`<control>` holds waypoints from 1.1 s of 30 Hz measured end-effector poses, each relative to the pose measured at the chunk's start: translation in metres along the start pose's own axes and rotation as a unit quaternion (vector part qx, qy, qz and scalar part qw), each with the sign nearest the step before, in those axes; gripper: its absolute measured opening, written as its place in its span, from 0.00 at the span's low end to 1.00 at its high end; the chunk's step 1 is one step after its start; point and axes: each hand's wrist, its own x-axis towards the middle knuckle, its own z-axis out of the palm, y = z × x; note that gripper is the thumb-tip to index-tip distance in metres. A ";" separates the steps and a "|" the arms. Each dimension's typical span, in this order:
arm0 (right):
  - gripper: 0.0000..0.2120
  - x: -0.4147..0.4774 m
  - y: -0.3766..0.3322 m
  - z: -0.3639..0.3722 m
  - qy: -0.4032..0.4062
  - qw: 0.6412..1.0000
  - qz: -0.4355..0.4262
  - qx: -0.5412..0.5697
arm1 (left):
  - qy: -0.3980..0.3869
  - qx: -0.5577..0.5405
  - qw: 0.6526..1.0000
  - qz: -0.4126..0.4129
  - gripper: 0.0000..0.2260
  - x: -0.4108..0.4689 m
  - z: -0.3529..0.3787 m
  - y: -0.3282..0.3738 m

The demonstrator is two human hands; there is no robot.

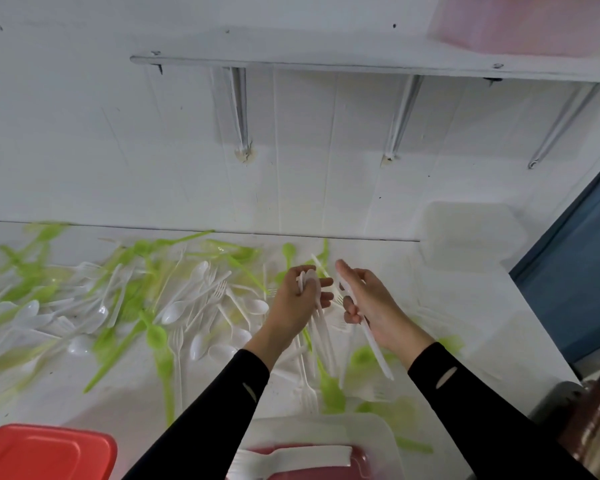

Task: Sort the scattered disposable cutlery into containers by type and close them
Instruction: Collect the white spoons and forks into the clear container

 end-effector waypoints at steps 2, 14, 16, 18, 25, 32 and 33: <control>0.16 -0.001 -0.001 0.000 -0.016 0.999 0.022 0.030 | 0.001 -0.005 1.000 0.002 0.10 -0.001 0.000 0.002; 0.25 -0.003 0.008 0.009 -0.047 0.998 0.035 0.008 | -0.034 0.072 0.997 -0.014 0.13 0.001 -0.003 -0.003; 0.26 -0.006 0.006 0.008 -0.026 0.998 0.010 -0.048 | -0.007 0.055 0.998 -0.013 0.12 0.001 -0.003 -0.003; 0.25 -0.007 0.007 0.005 0.005 0.997 -0.028 -0.068 | 0.016 -0.021 1.000 -0.017 0.10 0.003 -0.007 -0.001; 0.23 0.004 0.006 -0.014 0.084 0.993 -0.053 -0.060 | 0.124 -0.212 0.969 0.004 0.06 0.005 -0.010 0.010; 0.21 -0.003 0.000 0.003 0.070 0.991 -0.068 0.095 | -0.014 -0.071 0.995 -0.074 0.12 -0.004 -0.001 0.005; 0.23 -0.003 0.001 0.005 0.073 0.990 -0.075 0.089 | -0.048 -0.044 0.995 -0.078 0.13 -0.006 0.002 0.005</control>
